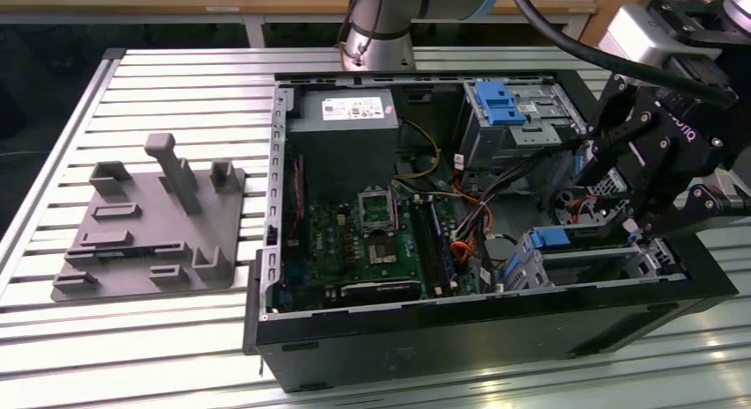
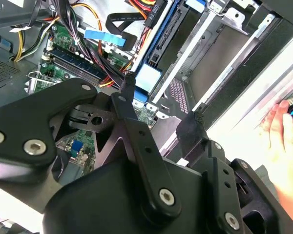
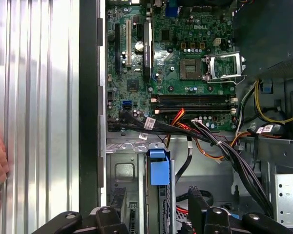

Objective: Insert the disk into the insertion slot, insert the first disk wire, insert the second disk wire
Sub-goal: 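Insert the first disk wire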

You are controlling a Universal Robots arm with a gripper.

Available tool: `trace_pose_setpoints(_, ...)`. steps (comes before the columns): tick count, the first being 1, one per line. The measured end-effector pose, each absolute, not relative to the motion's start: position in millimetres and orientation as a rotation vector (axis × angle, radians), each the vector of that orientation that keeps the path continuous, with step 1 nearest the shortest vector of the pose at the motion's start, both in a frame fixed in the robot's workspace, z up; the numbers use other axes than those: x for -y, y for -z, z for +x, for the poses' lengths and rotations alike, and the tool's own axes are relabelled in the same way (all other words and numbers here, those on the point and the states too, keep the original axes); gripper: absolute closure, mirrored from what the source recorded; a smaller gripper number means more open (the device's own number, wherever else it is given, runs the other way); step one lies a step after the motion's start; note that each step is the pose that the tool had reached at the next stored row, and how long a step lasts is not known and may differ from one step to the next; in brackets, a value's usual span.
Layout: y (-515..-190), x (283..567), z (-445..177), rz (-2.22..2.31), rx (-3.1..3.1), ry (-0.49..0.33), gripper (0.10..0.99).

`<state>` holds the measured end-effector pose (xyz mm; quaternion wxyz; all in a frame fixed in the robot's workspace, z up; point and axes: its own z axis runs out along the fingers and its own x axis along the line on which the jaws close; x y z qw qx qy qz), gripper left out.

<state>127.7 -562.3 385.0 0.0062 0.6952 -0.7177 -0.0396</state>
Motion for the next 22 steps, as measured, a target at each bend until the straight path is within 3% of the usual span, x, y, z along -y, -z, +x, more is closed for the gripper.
trace_pose_setpoints(7,-385.0,561.4,125.8,2.171,2.243,0.112,0.471)
trace_pose_setpoints(19,-384.1,544.7,126.0,2.064,2.146,-0.115,0.471)
trace_pose_setpoints(21,-383.5,541.2,126.1,2.049,2.132,-0.143,0.482)
trace_pose_setpoints(22,-383.4,540.1,126.1,2.045,2.129,-0.151,0.549)
